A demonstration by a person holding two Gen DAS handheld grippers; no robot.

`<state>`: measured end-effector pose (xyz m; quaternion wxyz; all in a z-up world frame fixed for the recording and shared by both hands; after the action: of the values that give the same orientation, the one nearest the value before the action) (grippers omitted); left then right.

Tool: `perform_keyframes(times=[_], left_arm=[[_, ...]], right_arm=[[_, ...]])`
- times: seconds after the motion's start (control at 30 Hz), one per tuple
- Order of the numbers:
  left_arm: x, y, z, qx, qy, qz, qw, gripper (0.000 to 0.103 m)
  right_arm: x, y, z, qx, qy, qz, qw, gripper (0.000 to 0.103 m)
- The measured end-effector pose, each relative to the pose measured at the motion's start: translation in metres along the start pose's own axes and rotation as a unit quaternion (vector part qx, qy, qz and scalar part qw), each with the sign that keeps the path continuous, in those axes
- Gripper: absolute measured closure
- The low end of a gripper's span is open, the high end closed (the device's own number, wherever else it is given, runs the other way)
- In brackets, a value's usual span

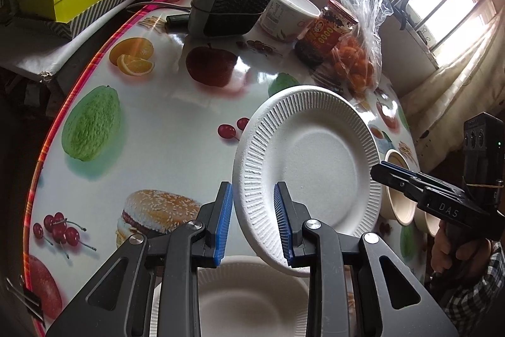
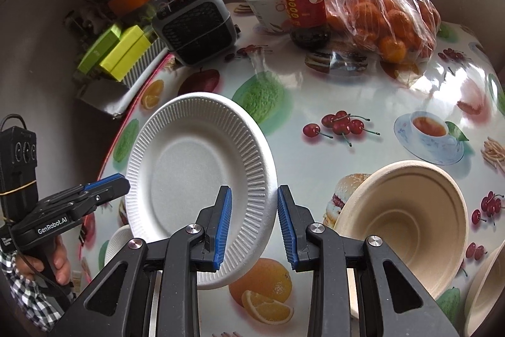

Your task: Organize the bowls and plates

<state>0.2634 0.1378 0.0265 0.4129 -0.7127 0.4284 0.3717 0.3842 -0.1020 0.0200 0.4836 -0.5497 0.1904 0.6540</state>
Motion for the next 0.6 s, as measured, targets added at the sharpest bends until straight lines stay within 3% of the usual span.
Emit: perform_keyframes(times=[0.6], left_arm=[[-0.029,0.050,0.025,-0.007,-0.004,-0.009,0.9999,0.075]], right_arm=[[-0.009,0.051,0.042,-0.026,-0.013,0.002,1.000,0.074]])
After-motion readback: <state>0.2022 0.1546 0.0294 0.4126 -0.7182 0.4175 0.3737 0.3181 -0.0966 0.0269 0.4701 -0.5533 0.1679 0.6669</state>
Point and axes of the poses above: each gripper's, at about its wrist camera, not at the fingertips, and x roughly the way its jaws point, z to its left, y to its underside, the point moved 1 cm from there along x, roughly the way its jaws point, and after that the axes turned 10 degrees about z, right-handed, at the moved point
